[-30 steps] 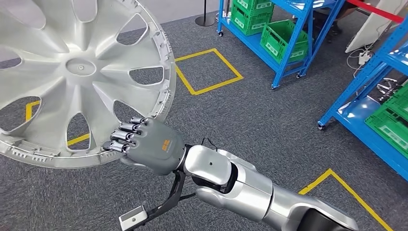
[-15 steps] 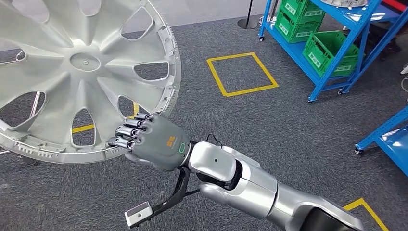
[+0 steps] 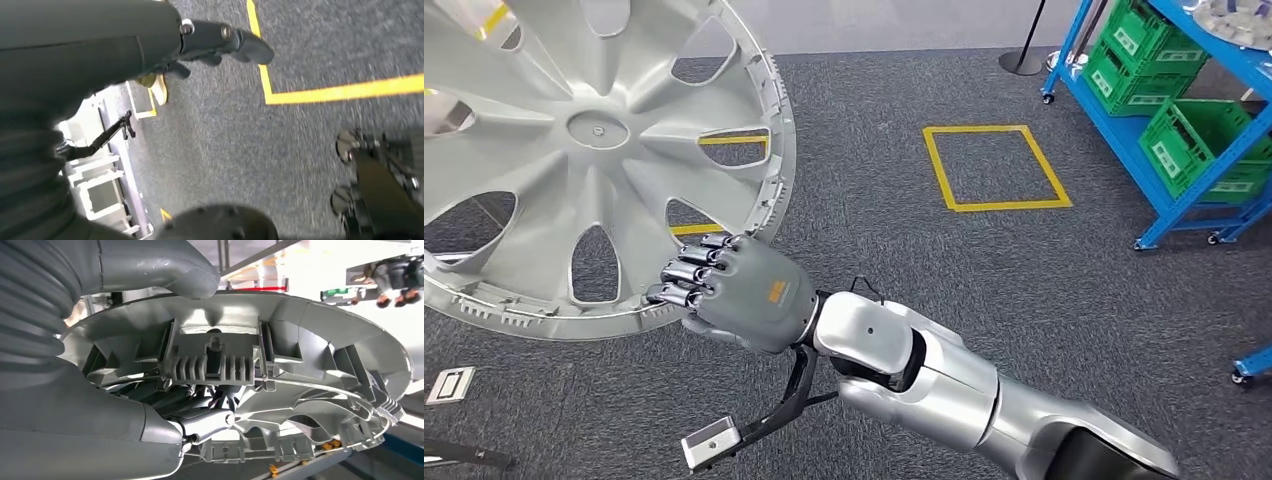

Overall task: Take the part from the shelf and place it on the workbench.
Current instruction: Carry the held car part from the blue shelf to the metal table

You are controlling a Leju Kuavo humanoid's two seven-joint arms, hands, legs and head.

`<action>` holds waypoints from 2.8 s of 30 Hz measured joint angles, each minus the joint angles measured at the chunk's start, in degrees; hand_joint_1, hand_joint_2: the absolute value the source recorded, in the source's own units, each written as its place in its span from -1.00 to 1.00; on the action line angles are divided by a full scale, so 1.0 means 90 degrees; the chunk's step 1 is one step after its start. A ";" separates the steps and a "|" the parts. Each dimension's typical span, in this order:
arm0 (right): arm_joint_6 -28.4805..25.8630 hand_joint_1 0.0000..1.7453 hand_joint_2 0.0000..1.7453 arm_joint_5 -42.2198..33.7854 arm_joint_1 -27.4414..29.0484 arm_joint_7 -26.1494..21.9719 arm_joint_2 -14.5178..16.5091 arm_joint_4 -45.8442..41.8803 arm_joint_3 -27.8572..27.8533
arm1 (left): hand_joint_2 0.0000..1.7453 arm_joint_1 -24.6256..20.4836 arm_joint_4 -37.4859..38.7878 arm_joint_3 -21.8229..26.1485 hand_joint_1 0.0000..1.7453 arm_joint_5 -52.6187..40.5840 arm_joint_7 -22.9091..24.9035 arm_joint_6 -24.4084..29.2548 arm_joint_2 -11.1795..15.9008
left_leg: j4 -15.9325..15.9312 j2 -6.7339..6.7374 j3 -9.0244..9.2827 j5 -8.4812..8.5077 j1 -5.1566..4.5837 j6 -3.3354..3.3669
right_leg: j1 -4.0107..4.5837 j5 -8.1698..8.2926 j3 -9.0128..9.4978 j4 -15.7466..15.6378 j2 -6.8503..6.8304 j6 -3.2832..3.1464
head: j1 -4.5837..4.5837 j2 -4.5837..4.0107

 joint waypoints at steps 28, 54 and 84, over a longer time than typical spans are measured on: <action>-0.0105 1.00 1.00 0.0134 0.0076 0.0113 0.0053 0.0113 0.0014 | 1.00 -0.0029 -0.0007 0.0002 -1.00 -0.0018 0.0003 -0.0049 0.0033 | -0.0079 0.0138 0.0122 -0.0025 -0.0069 -0.0087 | 0.0064 0.0168 -0.0078 -0.0079 0.0035 -0.0150 | -0.0004 0.0000; -0.0074 1.00 1.00 0.0075 -0.0013 0.0091 0.0063 0.0171 0.0087 | 1.00 0.0026 -0.0004 0.0004 -1.00 0.0002 0.0010 -0.0066 0.0033 | 0.1214 -0.0229 -0.0597 -0.0400 -0.0002 -0.0263 | -0.0061 0.0310 -0.0116 -0.0170 0.0300 -0.0205 | -0.0044 0.0000; -0.0115 1.00 1.00 0.0066 0.0115 0.0025 0.0097 0.0183 0.0131 | 1.00 0.0042 0.0003 0.0047 -1.00 0.0019 -0.0012 -0.0039 0.0007 | 0.1398 -0.0271 -0.0724 -0.0472 0.0020 -0.0241 | -0.0089 0.0320 -0.0080 -0.0198 0.0391 -0.0177 | -0.0047 0.0000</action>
